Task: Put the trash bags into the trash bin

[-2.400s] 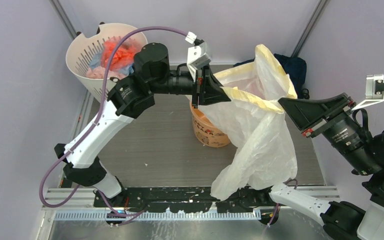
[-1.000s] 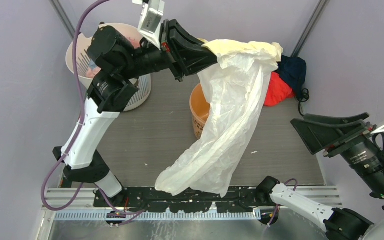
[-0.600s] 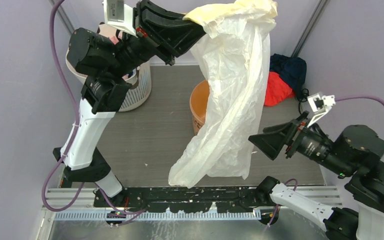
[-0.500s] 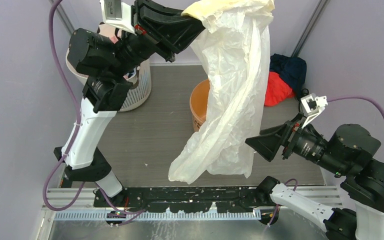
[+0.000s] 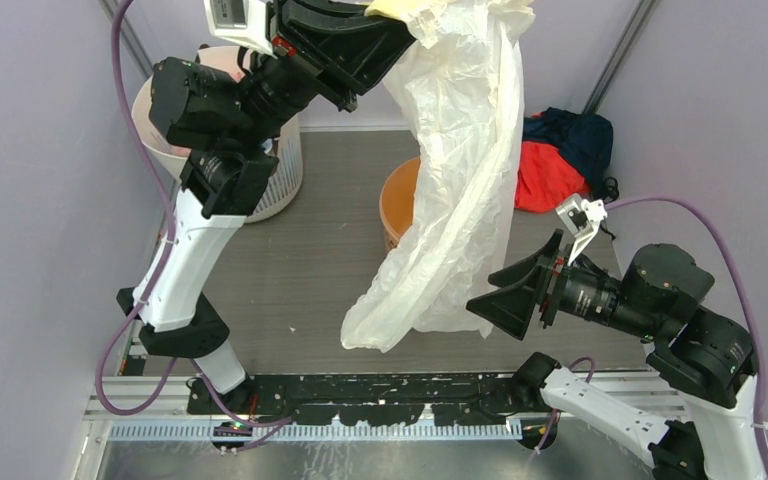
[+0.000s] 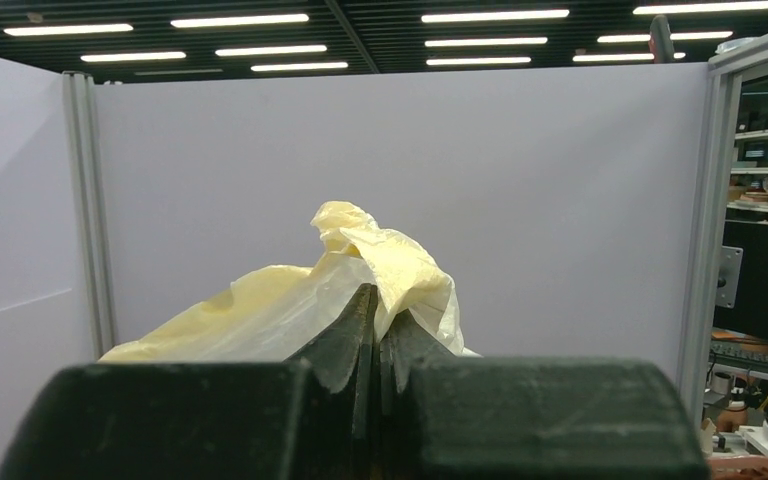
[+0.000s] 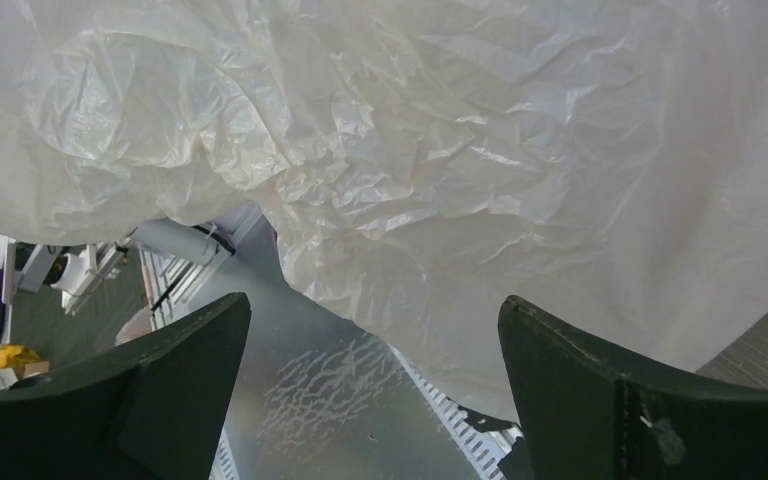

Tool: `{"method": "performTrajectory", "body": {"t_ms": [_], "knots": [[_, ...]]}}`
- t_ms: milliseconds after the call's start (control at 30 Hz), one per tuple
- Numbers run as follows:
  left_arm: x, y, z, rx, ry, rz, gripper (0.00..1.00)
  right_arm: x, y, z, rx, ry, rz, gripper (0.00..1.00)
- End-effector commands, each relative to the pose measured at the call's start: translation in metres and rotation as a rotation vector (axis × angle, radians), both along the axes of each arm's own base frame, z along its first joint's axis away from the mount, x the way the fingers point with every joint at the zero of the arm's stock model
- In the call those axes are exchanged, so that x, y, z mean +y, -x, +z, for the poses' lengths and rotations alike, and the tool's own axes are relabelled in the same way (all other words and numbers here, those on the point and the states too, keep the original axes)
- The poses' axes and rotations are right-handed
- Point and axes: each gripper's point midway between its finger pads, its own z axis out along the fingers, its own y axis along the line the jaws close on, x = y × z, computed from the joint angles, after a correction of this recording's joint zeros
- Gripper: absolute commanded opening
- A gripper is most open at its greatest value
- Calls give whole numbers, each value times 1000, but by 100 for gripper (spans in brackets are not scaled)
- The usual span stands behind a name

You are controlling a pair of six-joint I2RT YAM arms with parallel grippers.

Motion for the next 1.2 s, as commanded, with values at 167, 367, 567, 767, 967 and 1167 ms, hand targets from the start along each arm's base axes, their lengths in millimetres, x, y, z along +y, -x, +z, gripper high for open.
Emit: {"method": "performTrajectory", "body": {"t_ms": [167, 367, 567, 767, 967, 1167], "knots": [[19, 12, 24, -40, 108, -20, 2, 15, -20, 20, -88, -43, -8, 94], [21, 13, 26, -42, 115, -21, 2, 34, -28, 29, -89, -94, 39, 93], [16, 7, 22, -35, 107, -17, 2, 48, -14, 35, -83, -131, 162, 94], [10, 3, 17, -28, 97, -21, 2, 50, 9, 46, -96, -194, 277, 95], [8, 3, 16, -24, 106, -43, 1, 58, -22, 27, -37, -128, 166, 93], [7, 3, 16, -23, 111, -54, 1, 62, -50, 13, -6, -74, 59, 83]]}}
